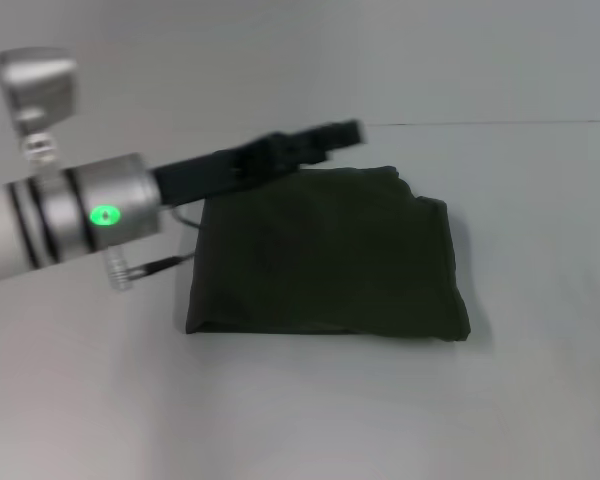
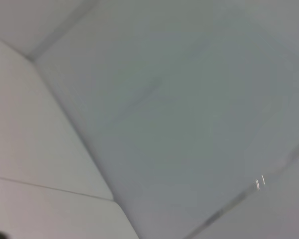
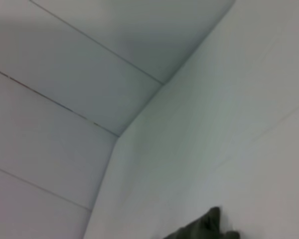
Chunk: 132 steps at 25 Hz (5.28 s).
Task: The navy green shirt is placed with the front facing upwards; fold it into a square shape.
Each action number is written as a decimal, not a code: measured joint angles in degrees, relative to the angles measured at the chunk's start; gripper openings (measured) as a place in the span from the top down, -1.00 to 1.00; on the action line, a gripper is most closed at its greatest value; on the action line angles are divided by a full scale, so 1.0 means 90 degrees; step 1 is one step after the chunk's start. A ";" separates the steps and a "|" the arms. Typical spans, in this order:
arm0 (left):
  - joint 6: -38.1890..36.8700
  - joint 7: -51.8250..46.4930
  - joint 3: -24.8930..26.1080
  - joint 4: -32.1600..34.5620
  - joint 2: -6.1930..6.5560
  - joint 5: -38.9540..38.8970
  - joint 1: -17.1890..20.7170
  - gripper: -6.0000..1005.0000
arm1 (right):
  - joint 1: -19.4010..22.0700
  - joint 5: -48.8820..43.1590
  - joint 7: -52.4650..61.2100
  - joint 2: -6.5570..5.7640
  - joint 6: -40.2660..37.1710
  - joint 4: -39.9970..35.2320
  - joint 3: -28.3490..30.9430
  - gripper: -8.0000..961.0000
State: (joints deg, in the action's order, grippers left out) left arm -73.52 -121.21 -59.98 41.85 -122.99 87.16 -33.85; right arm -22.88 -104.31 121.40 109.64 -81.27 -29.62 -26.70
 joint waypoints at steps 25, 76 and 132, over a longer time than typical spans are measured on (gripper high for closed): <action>-0.1639 -0.1650 0.2776 0.0310 0.0495 0.2162 0.0804 -0.87 | -0.2644 -0.3018 0.2907 -0.0061 0.1596 0.0189 -0.1536 -0.59; -0.1231 -0.1206 0.3034 0.0083 0.0394 0.2005 0.0802 -0.87 | -0.2869 -0.1393 0.1918 0.0193 0.3372 0.0740 -0.1884 -0.58; -0.0847 -0.1036 0.3129 -0.0060 0.0385 0.1839 0.0755 -0.86 | -0.3210 -0.0545 0.0017 0.1103 0.4250 0.0655 -0.3452 -0.58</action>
State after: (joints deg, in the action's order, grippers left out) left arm -81.14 -130.54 -31.81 41.31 -119.53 103.70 -27.06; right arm -51.78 -109.21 121.55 119.57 -43.03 -23.73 -57.77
